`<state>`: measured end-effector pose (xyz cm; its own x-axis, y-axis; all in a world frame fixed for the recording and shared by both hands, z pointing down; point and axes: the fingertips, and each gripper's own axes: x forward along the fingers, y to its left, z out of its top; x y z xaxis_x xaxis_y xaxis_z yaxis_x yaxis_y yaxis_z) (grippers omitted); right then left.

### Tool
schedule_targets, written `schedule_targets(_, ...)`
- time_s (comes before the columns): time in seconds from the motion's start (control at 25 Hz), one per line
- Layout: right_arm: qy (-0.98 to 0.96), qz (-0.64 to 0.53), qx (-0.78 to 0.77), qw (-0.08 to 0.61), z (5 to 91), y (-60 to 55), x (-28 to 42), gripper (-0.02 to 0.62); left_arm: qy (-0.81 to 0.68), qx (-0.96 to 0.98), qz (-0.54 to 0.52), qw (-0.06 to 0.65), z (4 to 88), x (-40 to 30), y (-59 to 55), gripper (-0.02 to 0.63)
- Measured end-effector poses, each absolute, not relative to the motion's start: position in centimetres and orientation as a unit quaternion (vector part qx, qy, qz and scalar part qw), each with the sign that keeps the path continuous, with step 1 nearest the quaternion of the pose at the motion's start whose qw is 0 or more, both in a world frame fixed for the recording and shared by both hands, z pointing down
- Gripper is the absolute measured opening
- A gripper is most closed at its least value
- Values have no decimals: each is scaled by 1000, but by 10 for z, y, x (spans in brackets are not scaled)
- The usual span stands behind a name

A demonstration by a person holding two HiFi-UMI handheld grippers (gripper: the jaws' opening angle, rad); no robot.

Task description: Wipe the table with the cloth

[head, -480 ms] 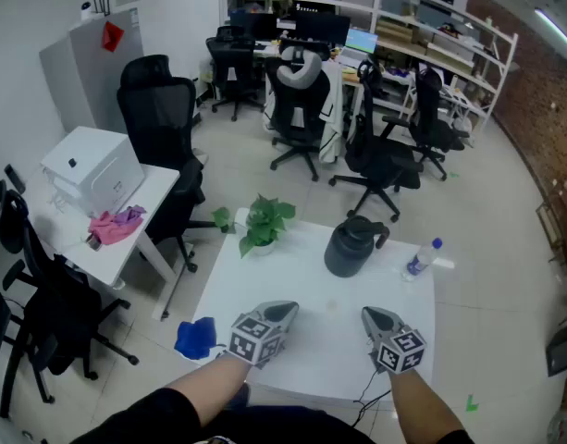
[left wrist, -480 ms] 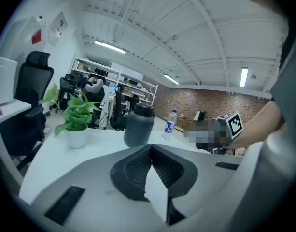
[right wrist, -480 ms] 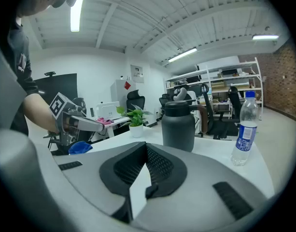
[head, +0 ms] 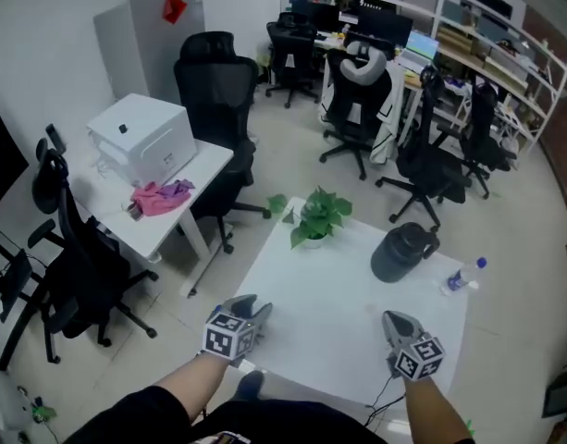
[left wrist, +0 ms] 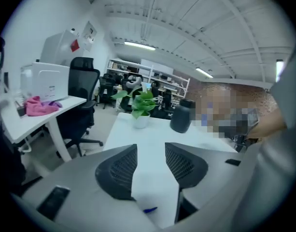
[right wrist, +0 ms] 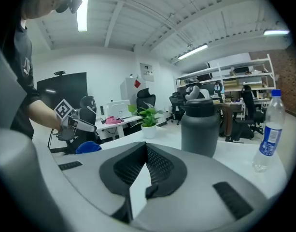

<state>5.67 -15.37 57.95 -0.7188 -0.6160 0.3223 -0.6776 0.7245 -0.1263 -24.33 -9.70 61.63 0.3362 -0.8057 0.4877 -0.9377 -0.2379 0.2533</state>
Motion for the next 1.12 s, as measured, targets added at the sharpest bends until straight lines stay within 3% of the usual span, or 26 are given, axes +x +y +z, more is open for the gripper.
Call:
schedule_targets(0.2,-936,115,303,138,583,-148,4,3,-617,710,153,303,654,-305,-67,248)
schedule_targets(0.4,-948,112,259,145,588,-140,-41,3,-628,665,219,340,697,-324,-41,295)
schedule_targets(0.68,-952,105,238,163,594,-134,-61,3,-638,607,278,384,743,-338,-27,297)
schedule_targets(0.92,-949,108,246,165,597,-133,-51,3,-636,606,326,349,752,-344,-30,108)
schedule_targets(1.12,-944,113,271,153,594,-139,-29,3,-622,634,302,346,725,-324,-50,95)
